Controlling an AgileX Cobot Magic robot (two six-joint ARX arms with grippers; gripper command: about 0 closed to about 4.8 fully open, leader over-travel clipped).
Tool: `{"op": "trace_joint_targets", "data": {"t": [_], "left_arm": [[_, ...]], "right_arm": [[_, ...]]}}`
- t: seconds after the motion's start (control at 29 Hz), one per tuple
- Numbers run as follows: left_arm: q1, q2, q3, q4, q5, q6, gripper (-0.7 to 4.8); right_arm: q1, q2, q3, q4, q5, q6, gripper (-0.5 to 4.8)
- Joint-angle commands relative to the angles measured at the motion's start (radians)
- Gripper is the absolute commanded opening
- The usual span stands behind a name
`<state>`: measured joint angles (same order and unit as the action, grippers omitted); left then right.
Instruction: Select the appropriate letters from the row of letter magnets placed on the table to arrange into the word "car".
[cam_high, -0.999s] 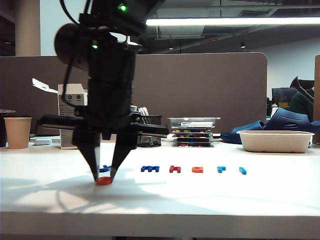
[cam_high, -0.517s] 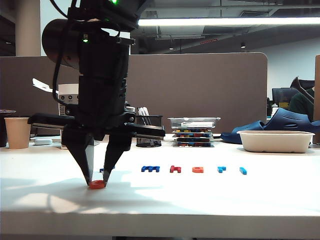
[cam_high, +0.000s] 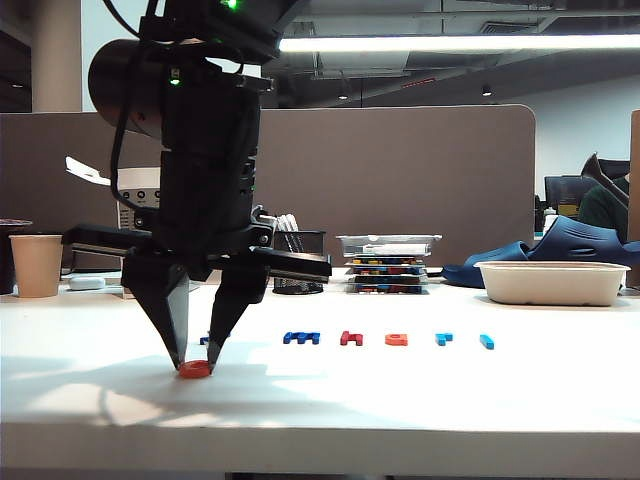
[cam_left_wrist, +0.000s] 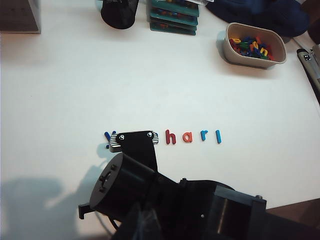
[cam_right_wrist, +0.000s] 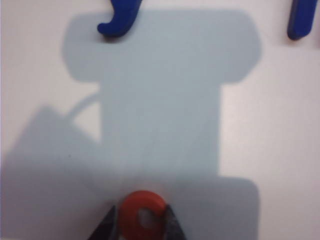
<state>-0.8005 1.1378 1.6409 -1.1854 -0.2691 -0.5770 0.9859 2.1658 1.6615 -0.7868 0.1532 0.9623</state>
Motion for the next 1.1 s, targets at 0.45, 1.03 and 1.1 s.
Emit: {"op": "trace_joint_targets", "data": {"t": [0.45,1.03,1.1], "left_arm": [[0.000,-0.002,0.002,0.013,0.000,0.001,-0.05],[0.000,-0.002,0.002,0.013,0.000,0.001,-0.05],[0.000,-0.002,0.002,0.013,0.000,0.001,-0.05]], "right_arm": [[0.000,0.035,-0.026,-0.098,-0.039,0.027,2.49],[-0.105,-0.124,-0.018,-0.076,0.049,-0.036,2.85],[-0.109,-0.129,-0.018,-0.065,0.039,-0.058,2.85]]}}
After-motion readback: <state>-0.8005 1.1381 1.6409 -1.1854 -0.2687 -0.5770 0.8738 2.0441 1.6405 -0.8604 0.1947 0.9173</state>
